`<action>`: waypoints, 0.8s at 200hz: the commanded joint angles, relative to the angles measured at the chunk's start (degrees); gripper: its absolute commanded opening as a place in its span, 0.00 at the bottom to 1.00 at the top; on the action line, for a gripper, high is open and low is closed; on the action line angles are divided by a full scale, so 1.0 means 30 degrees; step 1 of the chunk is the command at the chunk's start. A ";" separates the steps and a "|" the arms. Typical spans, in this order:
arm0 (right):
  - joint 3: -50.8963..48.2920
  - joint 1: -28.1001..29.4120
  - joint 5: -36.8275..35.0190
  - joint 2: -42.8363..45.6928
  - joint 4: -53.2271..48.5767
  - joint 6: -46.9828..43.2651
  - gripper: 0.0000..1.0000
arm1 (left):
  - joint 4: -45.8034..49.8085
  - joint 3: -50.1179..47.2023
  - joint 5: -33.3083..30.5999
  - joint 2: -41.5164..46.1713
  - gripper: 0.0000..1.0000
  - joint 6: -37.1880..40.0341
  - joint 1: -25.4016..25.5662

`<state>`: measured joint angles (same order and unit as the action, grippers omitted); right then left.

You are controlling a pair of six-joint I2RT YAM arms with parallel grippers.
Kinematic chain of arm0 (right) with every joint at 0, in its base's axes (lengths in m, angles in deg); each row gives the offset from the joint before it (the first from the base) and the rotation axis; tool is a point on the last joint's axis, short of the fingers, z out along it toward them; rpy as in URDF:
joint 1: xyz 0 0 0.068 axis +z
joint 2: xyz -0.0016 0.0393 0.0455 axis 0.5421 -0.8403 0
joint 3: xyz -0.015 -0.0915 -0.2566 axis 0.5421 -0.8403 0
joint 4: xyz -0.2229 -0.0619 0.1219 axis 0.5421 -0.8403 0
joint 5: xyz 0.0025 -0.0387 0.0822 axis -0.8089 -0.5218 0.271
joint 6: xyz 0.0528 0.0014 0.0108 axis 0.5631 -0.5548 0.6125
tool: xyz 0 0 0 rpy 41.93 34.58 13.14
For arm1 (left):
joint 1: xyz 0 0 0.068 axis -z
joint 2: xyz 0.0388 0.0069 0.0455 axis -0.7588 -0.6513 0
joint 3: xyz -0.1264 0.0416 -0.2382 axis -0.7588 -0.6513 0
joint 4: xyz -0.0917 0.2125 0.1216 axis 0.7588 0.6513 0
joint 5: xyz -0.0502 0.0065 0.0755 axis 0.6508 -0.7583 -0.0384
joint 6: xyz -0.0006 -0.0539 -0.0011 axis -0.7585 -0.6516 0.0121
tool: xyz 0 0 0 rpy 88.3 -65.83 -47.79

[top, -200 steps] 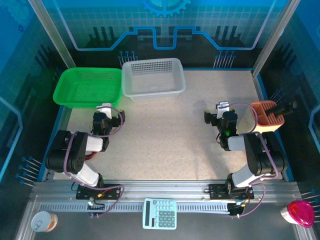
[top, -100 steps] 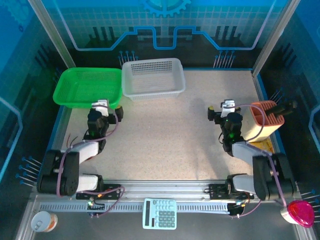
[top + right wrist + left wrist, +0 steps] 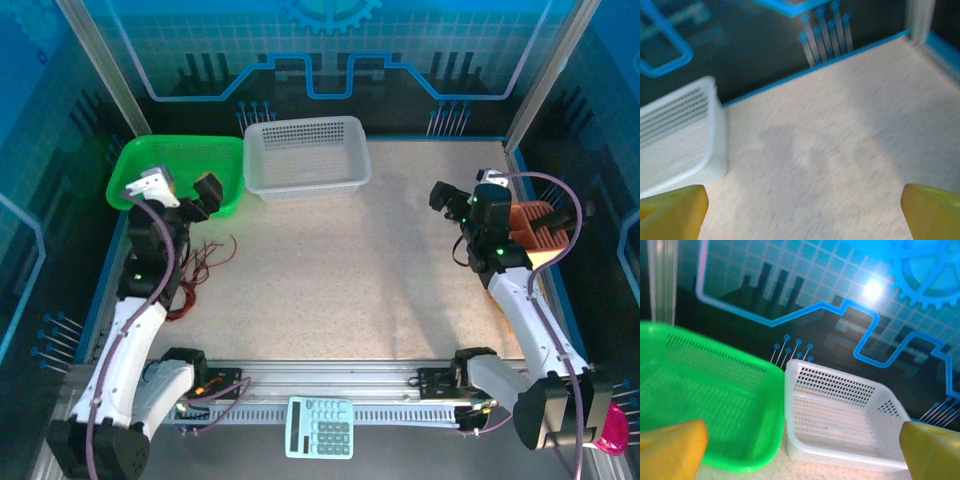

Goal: Untangle the cables

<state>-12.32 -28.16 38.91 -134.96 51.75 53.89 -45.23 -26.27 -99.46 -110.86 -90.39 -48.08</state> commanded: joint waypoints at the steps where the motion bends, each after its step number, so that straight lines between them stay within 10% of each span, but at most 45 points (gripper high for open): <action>1: -0.0068 0.1256 0.5188 0.0519 -0.2493 0.0230 1.00 | 0.8994 0.0249 -0.2174 0.1025 0.99 -0.5874 -0.0016; 72: -0.0395 1.1893 0.2973 -0.1985 -0.2320 -0.0269 1.00 | 1.1346 -0.3478 -0.4615 -0.0418 0.99 -1.0931 -0.0133; 160: 0.0484 1.4325 0.2168 -0.4638 -0.1672 -0.0507 1.00 | 0.7351 -0.3411 -0.6018 -0.6346 0.99 -1.0117 -0.0368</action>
<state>-13.08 14.38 47.69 -148.21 46.59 53.65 -18.73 -36.80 -116.18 -127.56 -122.11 -48.48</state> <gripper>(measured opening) 0.997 0.993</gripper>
